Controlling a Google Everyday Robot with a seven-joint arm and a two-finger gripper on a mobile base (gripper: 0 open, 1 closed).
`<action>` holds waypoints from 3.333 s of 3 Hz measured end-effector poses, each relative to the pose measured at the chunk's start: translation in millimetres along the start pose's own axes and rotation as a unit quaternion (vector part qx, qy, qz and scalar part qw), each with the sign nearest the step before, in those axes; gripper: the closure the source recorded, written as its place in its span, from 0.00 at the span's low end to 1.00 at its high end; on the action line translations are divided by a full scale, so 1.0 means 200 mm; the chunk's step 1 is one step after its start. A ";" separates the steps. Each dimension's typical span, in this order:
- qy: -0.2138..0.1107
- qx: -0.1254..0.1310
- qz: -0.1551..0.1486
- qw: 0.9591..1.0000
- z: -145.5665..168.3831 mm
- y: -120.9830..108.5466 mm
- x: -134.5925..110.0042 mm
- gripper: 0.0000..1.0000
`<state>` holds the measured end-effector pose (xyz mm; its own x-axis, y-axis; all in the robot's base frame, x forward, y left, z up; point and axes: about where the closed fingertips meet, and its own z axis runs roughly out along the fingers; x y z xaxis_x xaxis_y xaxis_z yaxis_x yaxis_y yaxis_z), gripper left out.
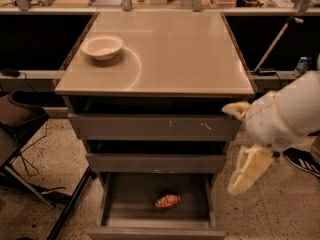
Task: Pick coke can from bottom drawer and place on counter
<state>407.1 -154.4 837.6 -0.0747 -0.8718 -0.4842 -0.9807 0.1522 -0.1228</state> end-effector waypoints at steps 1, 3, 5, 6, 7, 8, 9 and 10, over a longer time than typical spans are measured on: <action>-0.110 -0.069 0.040 0.991 0.56 0.19 0.00 0.00; -0.182 -0.123 0.108 0.969 1.28 0.42 0.13 0.00; -0.187 -0.133 0.148 0.962 1.46 0.48 0.21 0.00; -0.170 -0.145 0.212 0.952 1.89 0.58 0.41 0.00; -0.141 -0.120 0.270 0.945 2.27 0.54 0.62 0.00; -0.103 -0.056 0.337 0.934 2.41 0.40 0.87 0.00; -0.088 0.020 0.381 0.920 2.33 0.27 1.04 0.00; -0.087 0.031 0.383 0.919 2.33 0.24 1.06 0.00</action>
Offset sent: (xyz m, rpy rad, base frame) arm -0.0405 0.1534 -0.3654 0.5588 0.3242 -0.0691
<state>427.8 -114.0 325.4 -0.7031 -0.4122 -0.5795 -0.6405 0.7210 0.2643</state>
